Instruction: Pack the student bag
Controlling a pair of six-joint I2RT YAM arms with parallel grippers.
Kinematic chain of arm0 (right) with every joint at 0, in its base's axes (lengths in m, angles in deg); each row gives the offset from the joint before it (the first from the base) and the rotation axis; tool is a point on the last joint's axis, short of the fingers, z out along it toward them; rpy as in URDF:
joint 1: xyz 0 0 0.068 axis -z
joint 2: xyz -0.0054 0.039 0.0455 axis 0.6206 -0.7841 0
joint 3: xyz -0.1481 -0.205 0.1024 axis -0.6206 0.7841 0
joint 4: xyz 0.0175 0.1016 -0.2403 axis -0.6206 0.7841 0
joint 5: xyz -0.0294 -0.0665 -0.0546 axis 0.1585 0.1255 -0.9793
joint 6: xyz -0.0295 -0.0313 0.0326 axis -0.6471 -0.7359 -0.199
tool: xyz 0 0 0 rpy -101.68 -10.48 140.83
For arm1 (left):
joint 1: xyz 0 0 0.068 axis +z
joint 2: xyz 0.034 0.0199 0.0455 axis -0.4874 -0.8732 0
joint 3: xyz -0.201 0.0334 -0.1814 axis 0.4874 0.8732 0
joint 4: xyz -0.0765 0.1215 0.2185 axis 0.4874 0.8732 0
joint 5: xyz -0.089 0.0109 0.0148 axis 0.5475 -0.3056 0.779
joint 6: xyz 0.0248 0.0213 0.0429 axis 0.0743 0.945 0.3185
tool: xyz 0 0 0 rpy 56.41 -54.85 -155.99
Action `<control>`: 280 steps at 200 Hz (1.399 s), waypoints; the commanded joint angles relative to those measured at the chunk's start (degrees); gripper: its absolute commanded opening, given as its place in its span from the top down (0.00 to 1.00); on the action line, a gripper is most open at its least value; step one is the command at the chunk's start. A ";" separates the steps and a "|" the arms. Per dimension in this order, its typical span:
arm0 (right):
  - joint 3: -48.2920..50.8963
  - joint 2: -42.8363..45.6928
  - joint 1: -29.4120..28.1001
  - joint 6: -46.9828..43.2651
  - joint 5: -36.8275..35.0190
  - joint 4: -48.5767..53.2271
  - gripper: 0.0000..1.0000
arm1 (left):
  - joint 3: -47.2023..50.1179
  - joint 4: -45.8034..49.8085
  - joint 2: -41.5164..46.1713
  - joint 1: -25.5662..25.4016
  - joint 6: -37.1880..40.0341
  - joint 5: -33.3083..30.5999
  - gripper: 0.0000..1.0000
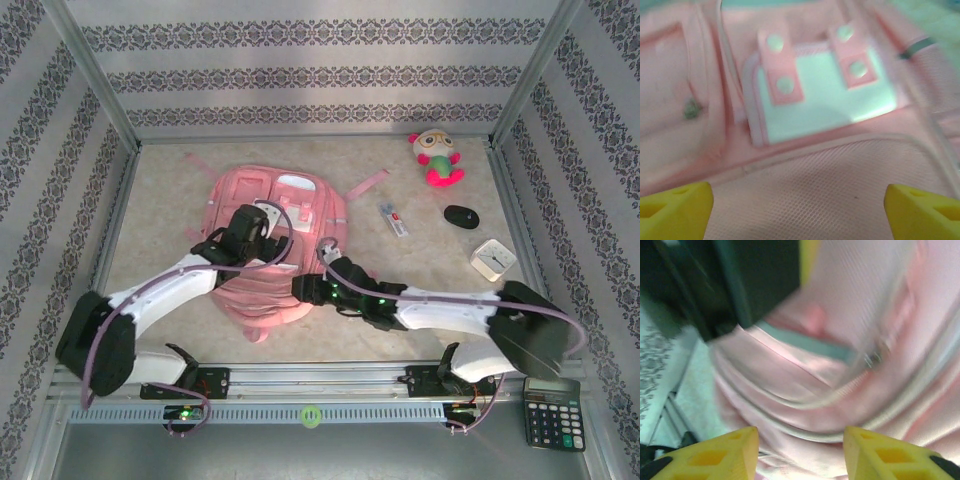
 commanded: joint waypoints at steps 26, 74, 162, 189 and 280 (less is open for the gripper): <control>5.44 17.14 4.38 -41.48 4.14 4.73 0.48 | 4.15 15.07 17.01 1.40 39.97 20.10 0.18; 2.48 17.88 14.74 -70.59 14.80 17.75 0.50 | 9.20 17.61 18.32 1.24 57.65 19.99 0.24; -6.26 -3.25 18.52 -93.92 18.66 15.28 0.56 | 14.50 0.89 11.03 1.34 62.55 9.44 0.25; -9.62 -7.17 18.68 -95.12 21.37 14.23 0.56 | 16.08 -2.00 11.67 1.32 61.44 10.05 0.48; -15.08 -14.37 21.34 -89.23 33.24 12.59 0.52 | 17.55 0.24 22.90 3.55 52.17 23.19 1.00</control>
